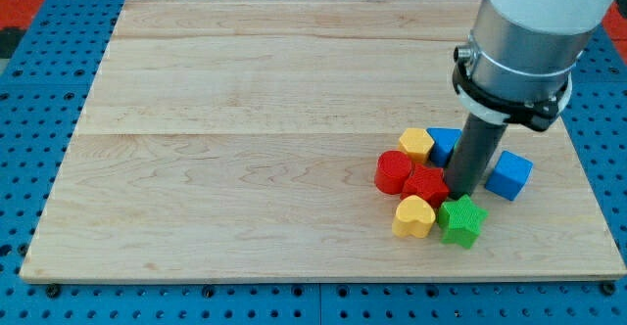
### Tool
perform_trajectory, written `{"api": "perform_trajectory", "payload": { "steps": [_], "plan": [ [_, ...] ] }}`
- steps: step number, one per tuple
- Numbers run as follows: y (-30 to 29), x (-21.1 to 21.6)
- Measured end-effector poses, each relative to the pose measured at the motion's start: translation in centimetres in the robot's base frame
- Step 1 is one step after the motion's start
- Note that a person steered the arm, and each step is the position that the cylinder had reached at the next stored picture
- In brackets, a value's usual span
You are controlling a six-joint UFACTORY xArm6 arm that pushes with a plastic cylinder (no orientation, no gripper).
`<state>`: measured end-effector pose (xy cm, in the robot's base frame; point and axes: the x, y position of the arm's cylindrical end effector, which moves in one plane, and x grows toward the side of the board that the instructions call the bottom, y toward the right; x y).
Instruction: Separate the red blocks from the group of blocks
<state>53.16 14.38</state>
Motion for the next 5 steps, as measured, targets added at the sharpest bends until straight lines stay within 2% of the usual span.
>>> {"api": "perform_trajectory", "payload": {
  "steps": [2,3,5],
  "plan": [
    [-0.9,1.1],
    [-3.2,1.1],
    [-12.0,-2.4]
  ]
}}
